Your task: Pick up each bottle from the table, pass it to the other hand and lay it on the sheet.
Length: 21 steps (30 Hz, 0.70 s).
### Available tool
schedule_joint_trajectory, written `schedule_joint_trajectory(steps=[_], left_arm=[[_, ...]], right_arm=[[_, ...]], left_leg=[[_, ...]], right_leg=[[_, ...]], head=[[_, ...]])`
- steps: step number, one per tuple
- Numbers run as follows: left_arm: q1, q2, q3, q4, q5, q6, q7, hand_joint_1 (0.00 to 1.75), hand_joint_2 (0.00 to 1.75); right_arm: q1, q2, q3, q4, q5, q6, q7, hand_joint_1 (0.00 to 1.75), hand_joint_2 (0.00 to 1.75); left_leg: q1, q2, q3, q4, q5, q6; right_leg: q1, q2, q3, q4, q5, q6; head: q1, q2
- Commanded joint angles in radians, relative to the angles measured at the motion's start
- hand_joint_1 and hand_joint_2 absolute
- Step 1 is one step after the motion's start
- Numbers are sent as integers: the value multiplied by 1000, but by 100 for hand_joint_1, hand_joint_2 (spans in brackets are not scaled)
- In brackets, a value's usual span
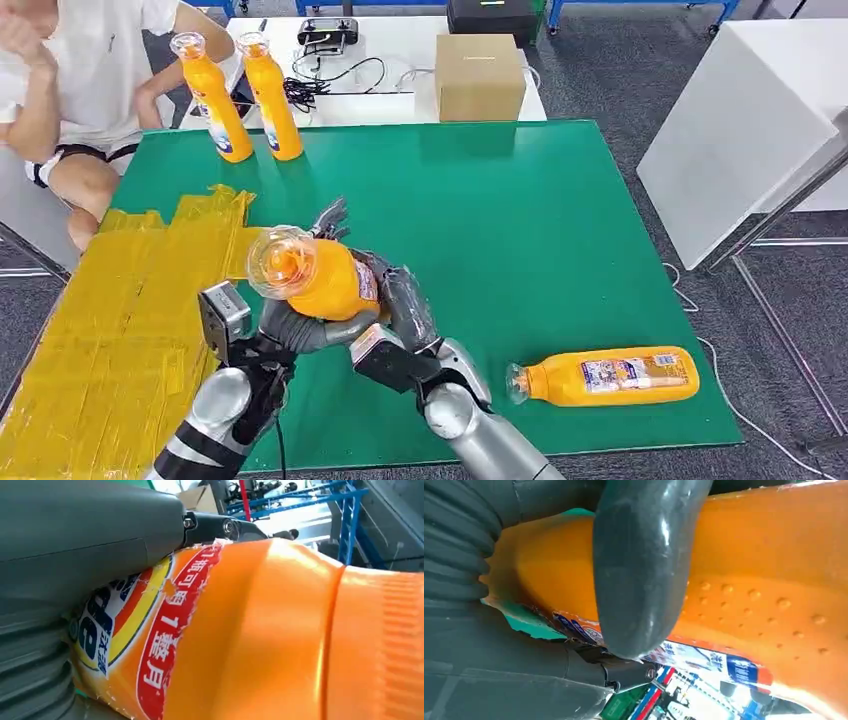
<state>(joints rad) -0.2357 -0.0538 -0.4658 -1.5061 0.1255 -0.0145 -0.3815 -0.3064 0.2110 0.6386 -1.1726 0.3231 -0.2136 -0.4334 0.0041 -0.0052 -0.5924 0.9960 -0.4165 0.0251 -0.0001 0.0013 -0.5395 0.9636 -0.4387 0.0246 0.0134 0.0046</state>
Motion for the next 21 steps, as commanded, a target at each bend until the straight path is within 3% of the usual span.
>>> schedule_joint_trajectory(steps=[1,10,11,21], left_arm=[[-54,-24,11,51,8,2,0,5,175],[-54,-24,11,51,8,2,0,5,175],[-49,-27,17,47,21,9,-4,175,175],[-33,-40,26,57,64,37,-2,175,175]], right_arm=[[-24,-9,73,103,10,10,0,175,175],[-24,-9,73,103,10,10,0,175,175],[-23,-10,71,103,8,8,2,175,175],[7,-15,39,106,-9,-14,4,175,175]], left_leg=[[1,-1,2,0,-1,0],[1,-1,2,-1,-1,-1],[1,-1,3,-1,-1,-1],[1,-2,4,-1,-1,-1]], right_leg=[[1,-1,3,-1,-1,0],[1,-2,3,-1,-1,0],[1,-2,4,-2,-1,0],[1,-3,5,-2,-1,0]], head=[[0,0],[0,0],[0,0],[0,0]])
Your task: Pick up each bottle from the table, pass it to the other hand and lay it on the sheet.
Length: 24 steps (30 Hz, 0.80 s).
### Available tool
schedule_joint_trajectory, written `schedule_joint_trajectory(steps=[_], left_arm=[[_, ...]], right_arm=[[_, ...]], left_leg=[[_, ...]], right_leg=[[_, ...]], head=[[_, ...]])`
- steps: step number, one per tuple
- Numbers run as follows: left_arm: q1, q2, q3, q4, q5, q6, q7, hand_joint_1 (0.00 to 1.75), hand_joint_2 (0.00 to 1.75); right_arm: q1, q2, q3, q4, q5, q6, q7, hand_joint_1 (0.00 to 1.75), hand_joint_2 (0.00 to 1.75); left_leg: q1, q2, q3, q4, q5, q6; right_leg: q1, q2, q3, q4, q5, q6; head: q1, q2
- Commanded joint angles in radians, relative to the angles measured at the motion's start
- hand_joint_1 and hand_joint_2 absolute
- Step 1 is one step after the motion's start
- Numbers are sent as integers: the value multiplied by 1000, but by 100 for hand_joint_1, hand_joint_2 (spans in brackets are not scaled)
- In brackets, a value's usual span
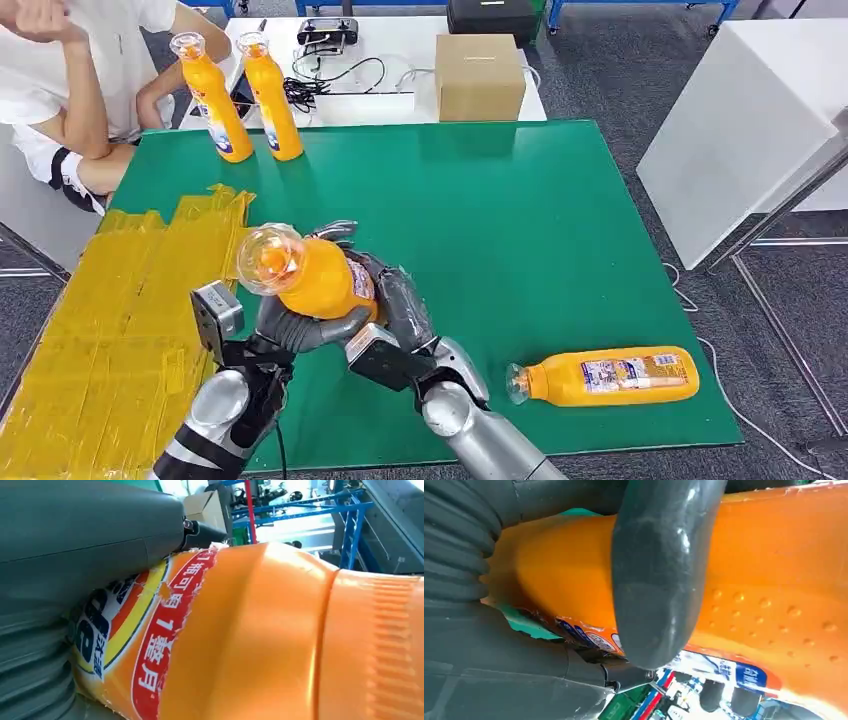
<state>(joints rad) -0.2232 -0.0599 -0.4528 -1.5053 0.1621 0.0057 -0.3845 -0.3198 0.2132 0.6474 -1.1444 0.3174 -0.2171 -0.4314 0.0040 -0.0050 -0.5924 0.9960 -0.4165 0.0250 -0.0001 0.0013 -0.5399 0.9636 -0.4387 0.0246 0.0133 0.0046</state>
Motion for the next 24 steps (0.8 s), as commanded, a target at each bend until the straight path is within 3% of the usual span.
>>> schedule_joint_trajectory(steps=[1,13,14,15,16,20,24], left_arm=[[-45,-35,15,57,32,21,1,175,175],[-36,-27,60,71,41,96,-11,175,175],[-33,-25,66,69,42,101,-11,175,175],[-28,-23,76,64,36,118,-15,175,175],[-24,-21,84,60,25,138,-19,175,175],[-22,-13,102,56,-2,174,-30,175,175],[-35,12,150,71,-187,367,-62,175,175]], right_arm=[[24,-18,27,76,-5,-14,1,175,175],[61,-43,-1,-30,-24,-49,-18,175,175],[70,-47,-5,-52,-24,-59,-22,145,175],[87,-54,-11,-85,-21,-75,-28,12,175],[102,-61,-16,-115,-22,-84,-30,0,175],[133,-81,-30,-181,-32,-89,-29,0,175],[204,-111,-84,-339,-69,-117,-61,0,175]], left_leg=[[1,-2,2,-1,0,-1],[1,-2,5,-1,-2,-1],[1,-2,3,-1,-1,-1],[1,-2,5,-1,-2,-1],[1,-3,5,-1,-2,-1],[1,-2,4,-1,-2,-1],[1,-3,2,0,-1,-1]], right_leg=[[1,-2,4,-2,-1,0],[1,-3,7,-2,-2,0],[1,-3,4,-2,-1,0],[1,-3,7,-2,-2,0],[1,-3,7,-3,-2,0],[1,-3,6,-2,-2,0],[1,-3,3,-1,-1,0]], head=[[0,0],[0,0],[0,0],[0,0],[0,0],[0,0],[1,0]])
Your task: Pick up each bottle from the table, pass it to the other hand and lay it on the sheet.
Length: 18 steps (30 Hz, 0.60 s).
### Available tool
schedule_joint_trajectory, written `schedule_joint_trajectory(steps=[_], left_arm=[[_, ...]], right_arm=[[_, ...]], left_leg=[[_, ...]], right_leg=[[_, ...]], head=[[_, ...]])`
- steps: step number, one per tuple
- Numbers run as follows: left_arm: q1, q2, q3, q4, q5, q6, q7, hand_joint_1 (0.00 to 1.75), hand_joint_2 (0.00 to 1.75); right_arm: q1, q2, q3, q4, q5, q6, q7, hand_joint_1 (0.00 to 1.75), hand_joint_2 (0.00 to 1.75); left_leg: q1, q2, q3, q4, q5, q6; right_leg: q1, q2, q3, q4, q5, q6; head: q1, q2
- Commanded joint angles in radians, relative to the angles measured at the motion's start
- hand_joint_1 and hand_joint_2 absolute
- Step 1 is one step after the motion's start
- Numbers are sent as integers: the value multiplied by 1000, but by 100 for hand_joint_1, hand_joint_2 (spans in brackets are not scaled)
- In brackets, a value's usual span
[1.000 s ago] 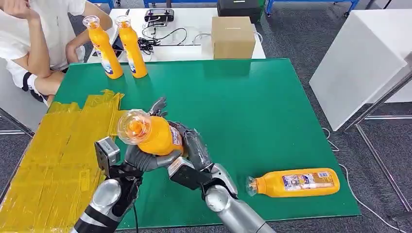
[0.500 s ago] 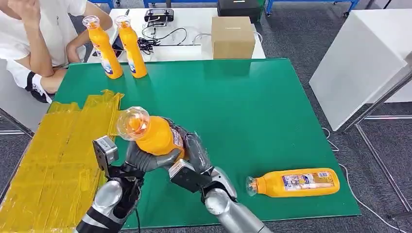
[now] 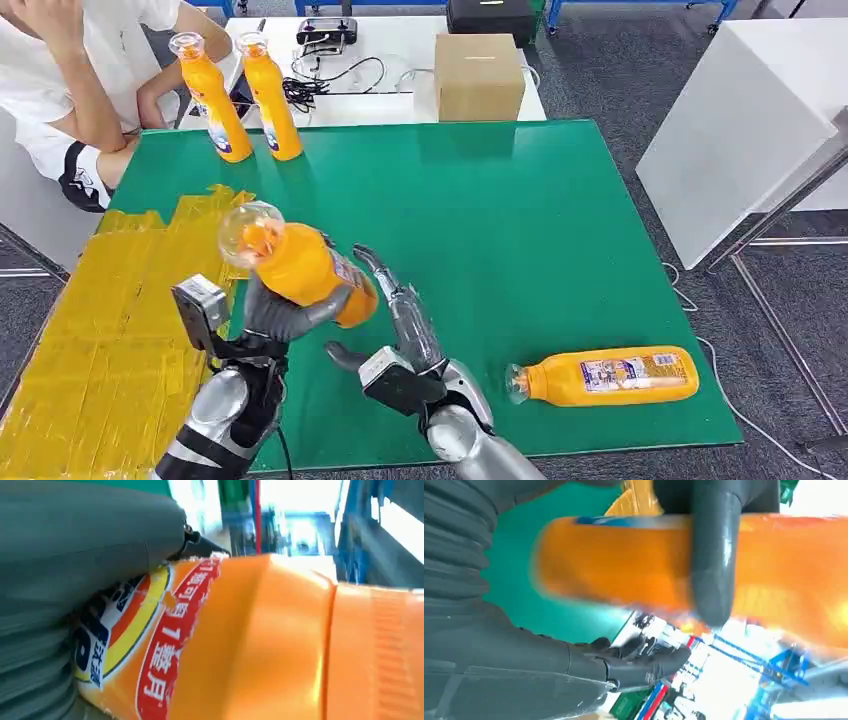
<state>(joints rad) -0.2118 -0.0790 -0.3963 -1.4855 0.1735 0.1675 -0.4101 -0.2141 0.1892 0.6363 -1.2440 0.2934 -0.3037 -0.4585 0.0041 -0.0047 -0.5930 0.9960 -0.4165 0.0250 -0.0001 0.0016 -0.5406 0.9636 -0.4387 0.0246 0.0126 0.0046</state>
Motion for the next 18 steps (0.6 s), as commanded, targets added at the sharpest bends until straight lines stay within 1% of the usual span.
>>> schedule_joint_trajectory(steps=[1,2,3,4,5,6,7,9,10,11,12,13,15,17,18], left_arm=[[-55,39,108,66,-277,265,-37,175,175],[-67,54,116,85,-391,335,-35,175,175],[-83,73,129,118,-604,439,8,175,175],[-93,81,152,143,-794,509,65,175,175],[-107,89,180,161,-959,531,108,175,175],[-116,84,228,171,-1209,531,199,175,175],[-131,96,246,195,-1360,531,272,175,175],[-164,144,243,273,-1638,507,415,175,175],[-174,154,240,297,-1674,495,434,175,175],[-199,165,228,353,-1720,443,466,175,175],[-239,182,202,433,-1744,388,490,175,175],[-273,215,141,493,-1744,357,553,175,175],[-322,198,149,611,-1718,284,542,175,175],[-329,197,149,625,-1714,286,537,175,175],[-329,197,149,625,-1714,286,537,175,175]], right_arm=[[115,-93,-89,-278,-46,-35,-37,0,175],[133,-98,-106,-317,-47,-41,-41,0,175],[154,-102,-128,-366,-48,-45,-48,0,175],[164,-106,-139,-398,-45,-42,-54,0,175],[169,-109,-145,-427,-40,-43,-57,0,175],[171,-112,-154,-459,-29,-47,-55,0,175],[168,-117,-156,-480,-19,-49,-51,0,175],[180,-131,-173,-514,4,-54,-35,0,175],[183,-136,-179,-519,10,-57,-35,0,175],[187,-145,-191,-529,33,-61,-22,0,175],[197,-150,-209,-540,47,-64,-21,0,175],[204,-151,-223,-548,60,-68,-22,0,175],[224,-146,-250,-580,89,-90,-29,0,175],[227,-147,-253,-589,91,-91,-29,0,175],[227,-147,-253,-589,91,-91,-29,0,175]], left_leg=[[0,-4,1,0,0,0],[0,-5,2,0,-1,-1],[0,-3,1,0,0,0],[0,-3,2,0,-1,-1],[0,-3,1,-1,0,0],[0,-3,2,0,-1,-1],[0,-2,1,0,0,-1],[0,-2,1,0,0,-1],[0,-2,3,0,-1,-1],[0,-3,2,-1,0,-1],[0,-2,2,-1,0,-1],[1,-4,3,-1,0,-1],[1,-4,4,-1,1,-1],[1,-6,3,-1,1,-1],[1,-3,3,0,1,-1]], right_leg=[[0,-5,3,0,-2,0],[0,-5,4,-1,-2,0],[0,-3,2,0,-1,0],[0,-3,4,-1,-1,0],[0,-3,2,0,-1,0],[0,-4,4,0,-2,0],[0,-3,2,0,-1,0],[0,-2,2,0,-1,0],[0,-2,4,0,-1,0],[0,-3,4,-1,-1,0],[0,-3,3,-1,-1,0],[1,-5,5,-2,-1,0],[1,-6,5,-1,-1,0],[0,-7,5,-1,-2,0],[1,-4,3,-1,-1,0]], head=[[1,0],[2,0],[1,0],[1,0],[1,0],[1,0],[1,0],[1,0],[1,0],[1,0],[1,0],[1,0],[1,0],[1,0],[1,0]])
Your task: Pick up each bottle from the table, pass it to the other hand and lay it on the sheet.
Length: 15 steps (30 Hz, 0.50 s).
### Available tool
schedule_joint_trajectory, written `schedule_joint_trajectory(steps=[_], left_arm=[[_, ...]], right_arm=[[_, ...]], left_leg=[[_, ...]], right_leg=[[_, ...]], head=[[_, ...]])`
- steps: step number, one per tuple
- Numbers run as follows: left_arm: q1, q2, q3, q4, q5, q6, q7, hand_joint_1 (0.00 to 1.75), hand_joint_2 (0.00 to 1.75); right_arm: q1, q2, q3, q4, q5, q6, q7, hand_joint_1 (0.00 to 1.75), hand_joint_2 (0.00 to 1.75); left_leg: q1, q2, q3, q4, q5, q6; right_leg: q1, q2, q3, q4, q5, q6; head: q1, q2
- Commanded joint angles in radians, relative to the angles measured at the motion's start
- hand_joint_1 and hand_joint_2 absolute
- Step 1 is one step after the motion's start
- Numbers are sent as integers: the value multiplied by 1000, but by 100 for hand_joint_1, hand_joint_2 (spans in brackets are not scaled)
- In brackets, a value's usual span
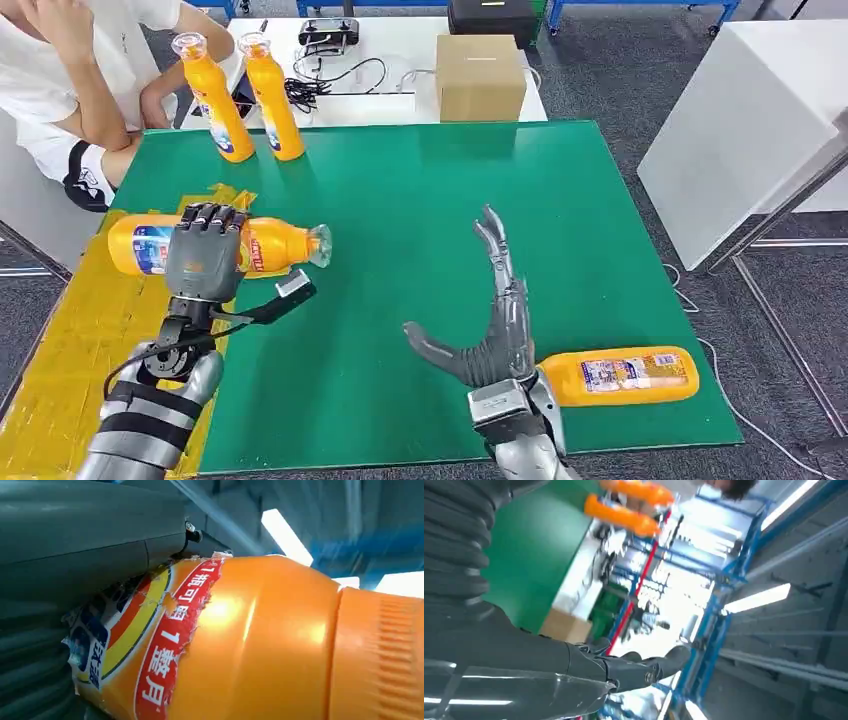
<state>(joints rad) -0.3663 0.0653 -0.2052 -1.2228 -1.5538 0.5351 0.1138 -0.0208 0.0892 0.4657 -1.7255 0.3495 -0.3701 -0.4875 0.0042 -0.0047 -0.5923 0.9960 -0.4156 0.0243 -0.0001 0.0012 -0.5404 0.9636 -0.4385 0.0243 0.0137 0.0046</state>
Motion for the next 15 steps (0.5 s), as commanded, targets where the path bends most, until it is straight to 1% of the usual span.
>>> schedule_joint_trajectory(steps=[1,2,4,8,11,14,15], left_arm=[[-174,52,-42,363,13,-82,13,175,175],[-174,52,-42,363,13,-82,13,175,175],[-187,48,-40,405,17,-151,23,175,175],[-217,25,-6,529,74,-219,17,175,175],[-220,21,-1,553,86,-223,10,175,175],[-220,21,-1,553,86,-223,10,175,175],[-223,12,14,571,116,-243,-2,175,175]], right_arm=[[34,-47,-82,-108,35,-24,0,0,175],[34,-47,-82,-108,35,-24,0,0,175],[49,-40,-96,-122,53,-33,7,0,175],[70,-37,-131,-137,62,-26,17,0,175],[71,-35,-137,-134,65,-23,17,0,175],[71,-35,-137,-134,65,-23,17,0,175],[69,-32,-138,-127,71,-20,22,0,175]], left_leg=[[1,-3,4,-1,-1,-1],[1,-3,2,0,-1,-1],[0,-2,1,0,-1,0],[0,-3,3,-1,-1,-1],[0,-1,2,-1,-1,-1],[0,-1,-1,0,0,-1],[0,-2,1,0,-1,-1]], right_leg=[[1,-3,5,-1,-2,0],[1,-3,4,-1,-2,0],[0,-2,3,-1,-1,1],[0,-4,5,-1,-2,1],[0,-2,4,-1,-1,0],[0,-2,1,0,-1,0],[0,-2,2,0,-1,0]], head=[[0,0],[0,0],[0,0],[0,0],[0,0],[0,0],[0,0]])
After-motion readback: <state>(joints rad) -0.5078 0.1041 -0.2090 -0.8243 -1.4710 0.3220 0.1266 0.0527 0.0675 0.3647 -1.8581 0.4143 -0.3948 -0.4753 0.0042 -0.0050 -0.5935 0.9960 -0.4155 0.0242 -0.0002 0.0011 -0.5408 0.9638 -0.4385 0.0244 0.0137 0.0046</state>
